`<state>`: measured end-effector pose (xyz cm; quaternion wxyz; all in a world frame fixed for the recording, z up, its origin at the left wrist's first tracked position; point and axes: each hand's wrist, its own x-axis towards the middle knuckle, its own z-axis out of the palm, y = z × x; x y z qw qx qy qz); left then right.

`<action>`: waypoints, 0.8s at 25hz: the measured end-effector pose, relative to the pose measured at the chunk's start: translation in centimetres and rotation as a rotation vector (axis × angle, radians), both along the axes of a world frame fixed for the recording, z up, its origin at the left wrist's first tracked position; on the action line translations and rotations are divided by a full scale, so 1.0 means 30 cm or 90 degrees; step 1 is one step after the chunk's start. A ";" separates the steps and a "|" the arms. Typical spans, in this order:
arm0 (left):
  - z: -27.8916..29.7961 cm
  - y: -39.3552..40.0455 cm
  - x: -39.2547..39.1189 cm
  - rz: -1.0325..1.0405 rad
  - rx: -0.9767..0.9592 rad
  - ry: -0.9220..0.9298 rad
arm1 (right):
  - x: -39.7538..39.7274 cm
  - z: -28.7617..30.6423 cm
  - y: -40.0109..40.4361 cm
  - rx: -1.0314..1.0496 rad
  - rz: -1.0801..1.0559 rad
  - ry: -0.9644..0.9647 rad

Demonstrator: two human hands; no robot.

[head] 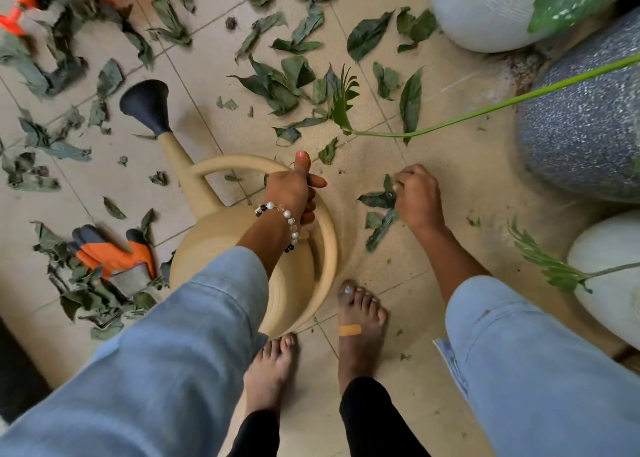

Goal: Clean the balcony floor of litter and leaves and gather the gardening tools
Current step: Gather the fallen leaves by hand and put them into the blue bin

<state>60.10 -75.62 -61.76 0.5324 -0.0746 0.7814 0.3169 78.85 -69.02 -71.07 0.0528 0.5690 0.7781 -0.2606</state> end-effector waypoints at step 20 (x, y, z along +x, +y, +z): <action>0.025 -0.094 0.083 -0.028 0.030 0.014 | 0.062 0.041 -0.268 -0.118 -0.160 -0.008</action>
